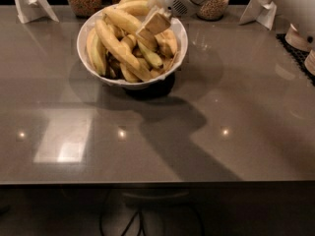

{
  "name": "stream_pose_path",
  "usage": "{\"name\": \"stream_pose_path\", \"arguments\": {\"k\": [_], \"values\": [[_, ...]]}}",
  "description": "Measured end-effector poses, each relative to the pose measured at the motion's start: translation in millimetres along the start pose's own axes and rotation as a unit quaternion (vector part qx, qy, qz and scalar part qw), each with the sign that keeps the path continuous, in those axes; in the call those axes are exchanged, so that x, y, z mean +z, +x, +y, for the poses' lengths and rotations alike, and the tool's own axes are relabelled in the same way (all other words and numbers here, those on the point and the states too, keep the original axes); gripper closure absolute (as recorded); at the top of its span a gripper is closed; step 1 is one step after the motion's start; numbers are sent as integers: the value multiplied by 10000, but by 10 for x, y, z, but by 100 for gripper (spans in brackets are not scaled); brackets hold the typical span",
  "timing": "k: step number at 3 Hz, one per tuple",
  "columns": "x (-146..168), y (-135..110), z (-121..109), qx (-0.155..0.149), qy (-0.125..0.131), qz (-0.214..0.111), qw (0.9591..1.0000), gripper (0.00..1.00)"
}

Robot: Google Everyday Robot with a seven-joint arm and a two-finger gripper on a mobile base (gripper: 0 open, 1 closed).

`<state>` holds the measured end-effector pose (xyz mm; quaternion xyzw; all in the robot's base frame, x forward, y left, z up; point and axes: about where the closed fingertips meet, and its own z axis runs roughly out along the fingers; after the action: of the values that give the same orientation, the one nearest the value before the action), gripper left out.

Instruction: Pick banana from white bowl

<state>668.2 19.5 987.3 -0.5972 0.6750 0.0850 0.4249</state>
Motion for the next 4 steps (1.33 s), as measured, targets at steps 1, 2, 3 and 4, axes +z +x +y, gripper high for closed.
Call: {"name": "stream_pose_path", "arguments": {"k": [1, 2, 3, 4], "values": [[137, -119, 11, 21, -139, -99, 9999, 37], [259, -205, 30, 58, -251, -165, 9995, 40], [367, -249, 46, 107, -337, -193, 9992, 46], [465, -255, 70, 158, -415, -200, 9988, 55]]}}
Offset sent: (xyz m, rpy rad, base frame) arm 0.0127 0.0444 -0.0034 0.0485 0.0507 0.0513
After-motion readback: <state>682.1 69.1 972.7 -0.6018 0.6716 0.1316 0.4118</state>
